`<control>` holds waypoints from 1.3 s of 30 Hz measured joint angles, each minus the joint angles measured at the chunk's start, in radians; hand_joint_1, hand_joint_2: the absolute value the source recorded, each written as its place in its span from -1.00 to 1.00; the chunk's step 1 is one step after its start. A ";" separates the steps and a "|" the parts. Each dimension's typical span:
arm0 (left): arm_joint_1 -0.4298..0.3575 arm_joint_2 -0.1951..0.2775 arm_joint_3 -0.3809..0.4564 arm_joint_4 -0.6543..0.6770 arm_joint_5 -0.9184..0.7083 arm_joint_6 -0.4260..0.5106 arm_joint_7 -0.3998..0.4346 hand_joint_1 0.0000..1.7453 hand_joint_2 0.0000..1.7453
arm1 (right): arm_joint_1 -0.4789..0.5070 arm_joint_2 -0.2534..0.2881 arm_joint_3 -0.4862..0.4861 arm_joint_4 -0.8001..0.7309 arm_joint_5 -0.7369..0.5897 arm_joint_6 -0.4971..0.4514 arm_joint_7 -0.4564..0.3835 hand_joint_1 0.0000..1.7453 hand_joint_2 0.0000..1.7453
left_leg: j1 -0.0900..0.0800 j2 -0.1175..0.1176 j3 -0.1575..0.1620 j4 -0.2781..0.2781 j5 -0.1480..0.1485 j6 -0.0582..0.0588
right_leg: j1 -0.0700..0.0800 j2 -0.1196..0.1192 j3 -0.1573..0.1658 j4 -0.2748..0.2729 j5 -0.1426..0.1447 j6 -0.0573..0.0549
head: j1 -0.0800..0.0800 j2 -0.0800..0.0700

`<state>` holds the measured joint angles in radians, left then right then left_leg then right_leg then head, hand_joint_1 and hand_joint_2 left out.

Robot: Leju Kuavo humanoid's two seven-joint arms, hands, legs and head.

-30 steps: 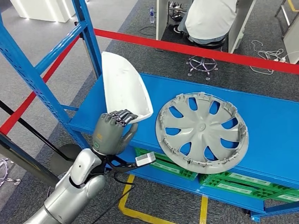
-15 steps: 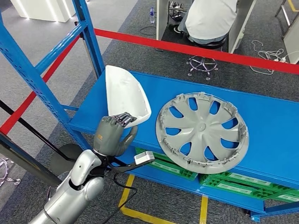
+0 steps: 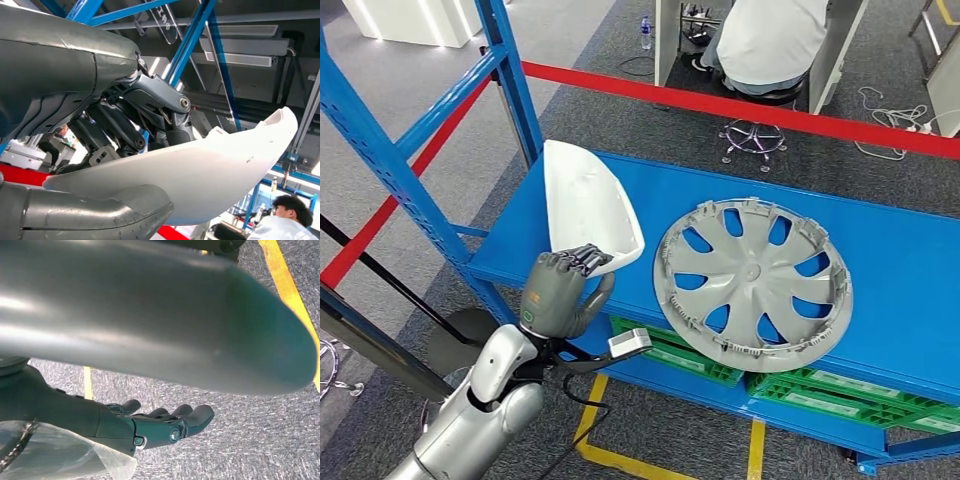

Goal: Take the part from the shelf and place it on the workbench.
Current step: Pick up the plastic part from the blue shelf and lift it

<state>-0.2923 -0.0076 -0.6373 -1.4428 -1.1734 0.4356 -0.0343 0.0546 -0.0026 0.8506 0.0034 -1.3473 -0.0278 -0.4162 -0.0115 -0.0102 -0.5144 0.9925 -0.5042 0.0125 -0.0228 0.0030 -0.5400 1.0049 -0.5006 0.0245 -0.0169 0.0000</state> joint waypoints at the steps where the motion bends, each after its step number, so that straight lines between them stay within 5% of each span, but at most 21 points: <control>1: 0.001 0.000 0.000 -0.001 -0.003 -0.001 0.003 1.00 1.00 | 0.000 0.000 -0.001 0.000 0.000 0.000 0.000 -1.00 -1.00 | 0.000 0.000 0.000 0.000 0.000 0.000 | -0.001 0.000 0.000 0.000 0.000 0.000 | 0.000 0.000; 9: 0.004 0.000 0.001 -0.006 -0.013 -0.009 0.015 1.00 1.00 | 0.000 0.005 -0.003 0.000 0.005 0.000 0.000 -1.00 -1.00 | -0.003 0.000 -0.004 0.011 -0.005 0.009 | -0.003 0.000 0.000 0.000 0.002 0.007 | 0.000 0.000; 14: 0.004 0.001 0.003 -0.010 -0.015 -0.013 0.016 1.00 1.00 | 0.000 0.007 -0.005 0.000 0.005 0.000 0.000 -1.00 -1.00 | 0.000 0.002 -0.006 0.000 0.012 0.031 | -0.005 0.000 -0.004 -0.001 0.000 0.026 | 0.000 0.000; 16: 0.004 0.000 0.003 -0.012 -0.016 -0.018 0.017 1.00 1.00 | 0.000 0.007 -0.006 0.000 0.006 0.000 0.000 -1.00 -1.00 | 0.005 0.005 -0.006 -0.015 0.025 0.041 | -0.003 -0.001 -0.034 0.060 -0.046 0.028 | 0.004 0.000; 19: 0.011 0.001 0.004 -0.012 -0.016 -0.025 0.022 1.00 1.00 | 0.001 0.007 -0.008 0.000 0.006 0.000 0.001 -1.00 -1.00 | 0.002 0.007 -0.013 -0.015 0.029 0.045 | -0.003 -0.002 -0.114 0.242 -0.123 0.032 | 0.006 0.000; 21: 0.017 0.002 0.004 -0.013 -0.016 -0.029 0.027 1.00 1.00 | 0.001 0.007 -0.008 0.000 0.007 0.000 0.001 -1.00 -1.00 | 0.002 0.008 -0.015 -0.012 0.029 0.044 | -0.004 -0.002 -0.114 0.250 -0.096 0.035 | 0.007 0.000; 24: 0.019 0.002 0.006 -0.014 -0.016 -0.033 0.032 1.00 1.00 | -0.001 0.007 -0.009 0.000 0.009 0.000 0.001 -1.00 -1.00 | 0.002 0.006 -0.019 0.000 0.025 0.034 | -0.006 -0.001 -0.022 0.074 -0.009 0.034 | 0.007 0.000; 26: 0.020 0.002 0.007 -0.018 -0.017 -0.035 0.034 1.00 1.00 | -0.001 0.007 -0.009 0.000 0.010 0.000 0.001 -1.00 -1.00 | 0.000 0.004 -0.027 0.010 0.027 0.022 | -0.004 0.002 0.008 0.017 -0.001 0.027 | 0.006 0.000; 29: 0.021 0.004 0.008 -0.022 -0.018 -0.036 0.034 1.00 1.00 | -0.002 0.008 -0.009 0.000 0.010 -0.001 0.002 -1.00 -1.00 | 0.000 0.003 -0.044 0.023 0.026 0.004 | -0.005 0.003 -0.002 0.010 0.003 0.009 | 0.004 0.000; 32: 0.021 0.006 0.009 -0.023 -0.018 -0.037 0.034 1.00 1.00 | -0.002 0.009 -0.009 0.000 0.010 -0.001 0.002 -1.00 -1.00 | 0.006 0.005 -0.091 0.138 -0.066 -0.015 | -0.007 -0.004 -0.022 0.007 0.018 -0.014 | -0.002 0.000; 34: 0.024 0.008 0.009 -0.024 -0.018 -0.040 0.034 1.00 1.00 | -0.002 0.009 -0.009 0.000 0.012 -0.002 0.002 -1.00 -1.00 | 0.010 0.005 -0.134 0.264 -0.134 -0.022 | -0.004 -0.007 -0.040 0.007 0.031 -0.020 | -0.004 0.000; 35: 0.026 0.009 0.009 -0.024 -0.018 -0.042 0.034 1.00 1.00 | -0.002 0.009 -0.009 0.000 0.012 -0.002 0.002 -1.00 -1.00 | 0.011 0.005 -0.139 0.296 -0.143 -0.022 | -0.003 -0.009 -0.049 0.008 0.038 -0.021 | -0.004 0.000; 37: 0.027 0.012 0.010 -0.024 -0.019 -0.044 0.034 1.00 1.00 | -0.002 0.009 -0.009 0.000 0.013 -0.002 0.002 -1.00 -1.00 | 0.011 0.005 -0.093 0.246 -0.104 -0.018 | -0.001 -0.010 -0.066 0.008 0.053 -0.019 | -0.004 0.000; 39: 0.026 0.013 0.011 -0.024 -0.020 -0.044 0.035 1.00 1.00 | -0.003 0.009 -0.009 0.000 0.013 -0.003 0.002 -1.00 -1.00 | 0.009 0.005 0.001 0.099 -0.053 -0.007 | 0.002 -0.009 -0.079 0.008 0.067 -0.012 | -0.004 0.000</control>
<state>-0.2660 0.0051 -0.6264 -1.4670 -1.1933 0.3919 0.0003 0.0515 0.0062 0.8418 0.0033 -1.3339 -0.0307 -0.4147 -0.0020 -0.0049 -0.5138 1.0919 -0.5573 0.0053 -0.0208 -0.0064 -0.6186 1.0129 -0.4334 0.0121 -0.0209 0.0000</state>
